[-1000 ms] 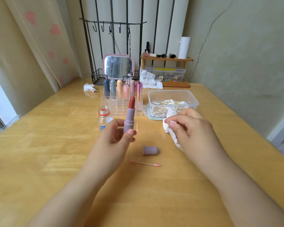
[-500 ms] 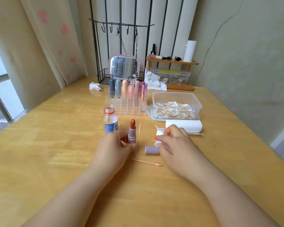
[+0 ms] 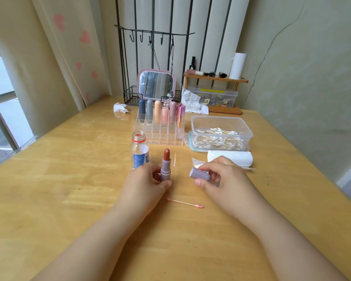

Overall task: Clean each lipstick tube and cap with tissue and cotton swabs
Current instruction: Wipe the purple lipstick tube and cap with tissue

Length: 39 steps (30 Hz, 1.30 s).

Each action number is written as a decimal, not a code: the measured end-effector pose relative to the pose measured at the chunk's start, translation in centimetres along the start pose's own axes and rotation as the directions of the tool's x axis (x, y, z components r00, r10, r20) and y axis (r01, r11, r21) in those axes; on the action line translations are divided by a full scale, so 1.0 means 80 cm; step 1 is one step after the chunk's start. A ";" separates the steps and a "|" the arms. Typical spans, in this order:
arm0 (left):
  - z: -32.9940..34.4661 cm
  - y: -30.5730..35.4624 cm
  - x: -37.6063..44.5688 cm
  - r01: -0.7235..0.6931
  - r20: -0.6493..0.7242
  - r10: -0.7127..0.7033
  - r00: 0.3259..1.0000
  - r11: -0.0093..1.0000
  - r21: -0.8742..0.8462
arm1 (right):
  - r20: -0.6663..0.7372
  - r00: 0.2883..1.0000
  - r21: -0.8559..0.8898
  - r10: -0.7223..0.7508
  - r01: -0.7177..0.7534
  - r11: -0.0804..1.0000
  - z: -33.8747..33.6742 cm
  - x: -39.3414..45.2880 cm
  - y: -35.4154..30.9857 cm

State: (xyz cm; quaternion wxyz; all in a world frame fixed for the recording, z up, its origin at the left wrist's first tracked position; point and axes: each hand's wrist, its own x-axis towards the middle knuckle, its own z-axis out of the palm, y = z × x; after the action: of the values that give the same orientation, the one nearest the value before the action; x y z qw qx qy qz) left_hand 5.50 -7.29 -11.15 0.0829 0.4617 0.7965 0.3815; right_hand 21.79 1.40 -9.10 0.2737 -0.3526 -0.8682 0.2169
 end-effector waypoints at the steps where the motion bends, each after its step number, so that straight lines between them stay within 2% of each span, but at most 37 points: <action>1: 0.000 0.001 0.000 0.006 0.003 -0.006 1.000 1.000 -0.001 | -0.012 1.000 0.029 0.014 -0.014 0.999 -0.002 0.000 -0.001; 5: 0.000 0.002 -0.002 0.028 0.005 -0.028 1.000 1.000 -0.013 | -0.007 0.999 0.086 0.041 -0.040 0.995 -0.008 -0.002 -0.006; 9: -0.009 0.011 -0.012 0.078 -0.074 -0.080 0.994 0.996 -0.033 | 0.002 0.999 0.149 0.047 -0.047 0.988 -0.014 -0.003 -0.012; 12: -0.016 0.026 -0.021 -0.022 -0.144 0.013 0.989 0.998 -0.057 | -0.001 0.997 0.271 0.077 -0.074 0.960 -0.021 -0.003 -0.018; 14: -0.016 0.039 -0.028 -0.079 -0.082 0.061 0.995 0.969 -0.236 | 0.032 0.992 0.425 0.124 -0.126 0.896 -0.024 -0.004 -0.021; 17: -0.015 0.054 -0.037 -0.052 0.056 0.095 0.994 0.852 -0.522 | 0.129 0.979 0.585 0.156 -0.202 0.785 -0.027 -0.004 -0.022; 22: -0.017 0.053 -0.036 -0.085 0.059 0.155 0.986 0.776 -0.625 | 0.221 0.973 0.689 0.073 -0.209 0.694 -0.030 -0.007 -0.030; 26: -0.018 0.052 -0.037 -0.103 0.039 0.175 0.984 0.730 -0.676 | 0.285 0.957 0.668 0.049 -0.236 0.705 -0.034 -0.010 -0.033; 29: -0.020 0.054 -0.041 -0.172 -0.021 0.205 0.979 0.759 -0.628 | 0.293 0.953 0.617 0.077 -0.250 0.746 -0.047 -0.010 -0.035; 34: -0.020 0.060 -0.048 -0.247 -0.066 0.254 0.965 0.796 -0.553 | 0.032 0.975 0.492 0.220 -0.207 0.846 -0.067 -0.003 -0.026; 36: -0.020 0.060 -0.047 -0.237 -0.058 0.250 0.967 0.782 -0.576 | -0.035 0.982 0.388 0.183 -0.156 0.908 -0.072 -0.005 -0.025; 39: -0.021 0.058 -0.043 -0.197 -0.012 0.238 0.971 0.773 -0.602 | -0.056 0.993 0.219 0.108 -0.093 0.971 -0.076 -0.009 -0.027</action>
State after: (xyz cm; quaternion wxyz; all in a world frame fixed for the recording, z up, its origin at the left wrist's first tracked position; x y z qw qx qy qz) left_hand 9.75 -9.61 -7.53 0.2058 0.5128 0.5729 0.6054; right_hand 24.98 0.60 -3.54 0.3282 -0.3716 -0.8106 0.3115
